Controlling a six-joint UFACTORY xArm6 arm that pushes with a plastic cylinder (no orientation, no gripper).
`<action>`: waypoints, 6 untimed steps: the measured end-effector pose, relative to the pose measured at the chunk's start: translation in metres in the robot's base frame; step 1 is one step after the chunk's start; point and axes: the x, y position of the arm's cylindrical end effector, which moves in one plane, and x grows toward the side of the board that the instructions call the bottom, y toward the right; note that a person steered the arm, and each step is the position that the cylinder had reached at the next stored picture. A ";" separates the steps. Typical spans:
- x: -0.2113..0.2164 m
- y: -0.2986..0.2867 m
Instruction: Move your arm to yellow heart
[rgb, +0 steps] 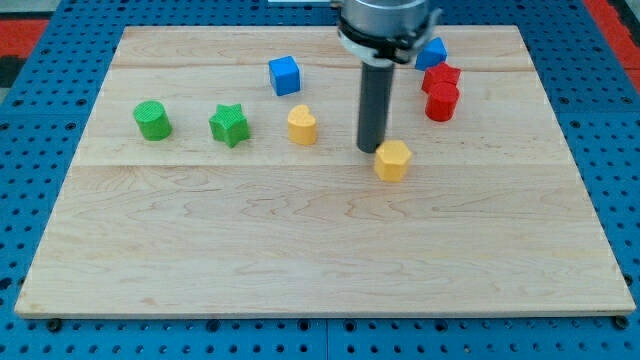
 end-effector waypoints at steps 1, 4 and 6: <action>0.001 -0.009; 0.021 -0.025; -0.088 -0.015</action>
